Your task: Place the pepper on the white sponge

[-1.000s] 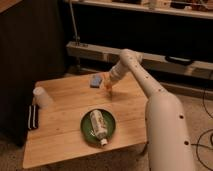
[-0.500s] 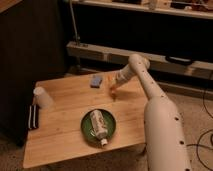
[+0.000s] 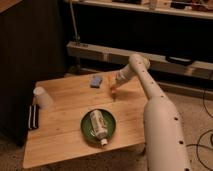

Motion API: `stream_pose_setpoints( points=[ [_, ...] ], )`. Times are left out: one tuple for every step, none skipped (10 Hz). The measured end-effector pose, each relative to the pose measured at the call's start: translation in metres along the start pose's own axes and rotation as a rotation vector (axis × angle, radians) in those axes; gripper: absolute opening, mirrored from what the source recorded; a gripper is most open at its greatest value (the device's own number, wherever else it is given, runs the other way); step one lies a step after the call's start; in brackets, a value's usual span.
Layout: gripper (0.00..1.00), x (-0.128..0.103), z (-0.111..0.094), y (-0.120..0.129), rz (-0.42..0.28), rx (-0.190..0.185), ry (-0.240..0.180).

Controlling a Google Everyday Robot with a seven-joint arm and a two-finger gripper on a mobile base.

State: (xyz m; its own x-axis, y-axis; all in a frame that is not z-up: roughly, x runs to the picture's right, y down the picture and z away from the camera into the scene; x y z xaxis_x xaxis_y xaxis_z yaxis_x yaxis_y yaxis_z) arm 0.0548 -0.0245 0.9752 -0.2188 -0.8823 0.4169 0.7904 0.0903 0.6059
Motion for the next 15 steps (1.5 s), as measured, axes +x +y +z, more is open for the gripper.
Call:
stream_pose_setpoints(
  points=[
    [0.00, 0.009, 0.001, -0.010, -0.017, 0.002, 0.021],
    [0.00, 0.025, 0.006, -0.029, -0.044, 0.004, 0.073],
    [0.00, 0.035, 0.008, -0.041, -0.056, 0.004, 0.120],
    [0.00, 0.041, 0.008, -0.048, -0.064, 0.005, 0.163],
    [0.00, 0.048, 0.005, -0.053, -0.075, 0.005, 0.257],
    [0.00, 0.049, 0.002, -0.052, -0.076, 0.006, 0.323],
    [0.00, 0.051, 0.002, -0.051, -0.075, 0.007, 0.360],
    [0.00, 0.058, 0.009, -0.059, -0.076, 0.010, 0.342],
    [0.00, 0.063, 0.014, -0.064, -0.069, 0.010, 0.287],
    [0.00, 0.070, 0.019, -0.071, -0.069, 0.016, 0.217],
    [0.00, 0.075, 0.026, -0.081, -0.074, 0.033, 0.153],
    [0.00, 0.078, 0.027, -0.083, -0.072, 0.044, 0.119],
    [0.00, 0.079, 0.029, -0.085, -0.067, 0.053, 0.098],
    [0.00, 0.079, 0.033, -0.086, -0.062, 0.060, 0.077],
    [0.00, 0.079, 0.033, -0.085, -0.059, 0.060, 0.072]
  ],
)
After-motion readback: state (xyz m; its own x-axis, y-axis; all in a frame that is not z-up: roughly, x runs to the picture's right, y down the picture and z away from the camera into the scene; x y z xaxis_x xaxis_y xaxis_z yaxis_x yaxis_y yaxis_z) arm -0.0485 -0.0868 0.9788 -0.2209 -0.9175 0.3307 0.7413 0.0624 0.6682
